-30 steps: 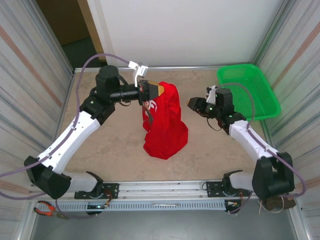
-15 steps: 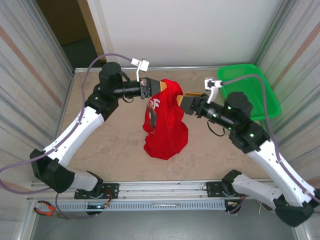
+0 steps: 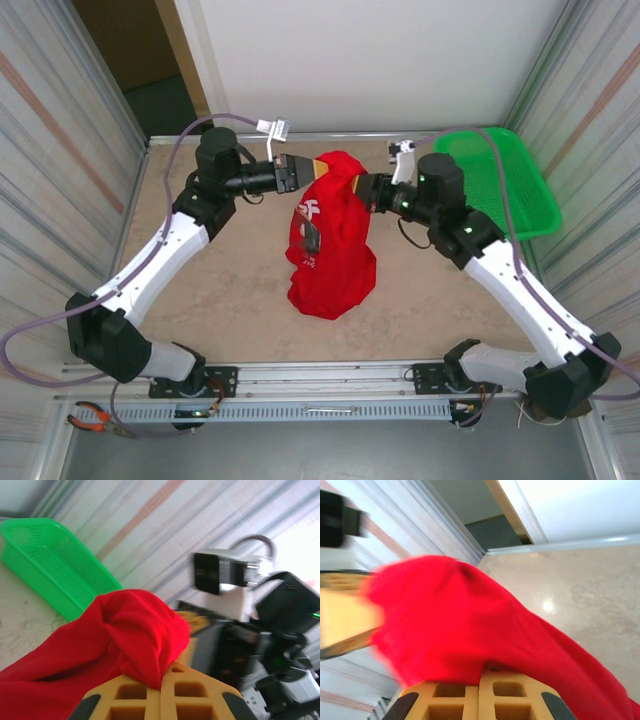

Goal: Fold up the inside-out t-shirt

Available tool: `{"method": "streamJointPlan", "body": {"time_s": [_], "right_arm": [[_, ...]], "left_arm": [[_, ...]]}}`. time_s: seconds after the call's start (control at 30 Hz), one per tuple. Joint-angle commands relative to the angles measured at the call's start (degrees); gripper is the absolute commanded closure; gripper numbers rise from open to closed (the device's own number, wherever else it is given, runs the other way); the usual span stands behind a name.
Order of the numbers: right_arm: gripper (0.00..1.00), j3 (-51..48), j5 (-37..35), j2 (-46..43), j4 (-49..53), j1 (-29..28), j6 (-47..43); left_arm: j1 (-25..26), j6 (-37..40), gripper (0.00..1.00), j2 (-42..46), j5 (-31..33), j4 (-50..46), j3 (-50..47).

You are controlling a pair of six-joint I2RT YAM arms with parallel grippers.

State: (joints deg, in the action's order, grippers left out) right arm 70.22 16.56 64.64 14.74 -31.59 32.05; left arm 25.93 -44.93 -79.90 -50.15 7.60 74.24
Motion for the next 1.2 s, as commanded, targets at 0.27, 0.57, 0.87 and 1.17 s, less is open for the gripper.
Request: {"method": "streamJointPlan", "body": {"time_s": [0.27,0.57,0.87,1.17], "right_arm": [[1.0,4.9,14.6,-10.7,-3.9,4.2,3.5],[1.0,4.5,15.0,-6.9,-5.7,6.8,5.3],[1.0,2.2,15.8,-6.5,-6.4,8.1,6.9],[1.0,1.9,15.8,-6.3,-7.0,8.1,7.8]], "left_arm": [[-5.3,-1.2,0.75,-10.7,-2.5,2.3,6.8],[-1.3,7.2,0.27,2.0,12.5,-4.2,-3.9],[17.4,21.2,0.25,11.9,38.5,-6.5,-13.3],[18.8,21.2,0.26,5.7,38.0,-4.8,-10.6]]}}
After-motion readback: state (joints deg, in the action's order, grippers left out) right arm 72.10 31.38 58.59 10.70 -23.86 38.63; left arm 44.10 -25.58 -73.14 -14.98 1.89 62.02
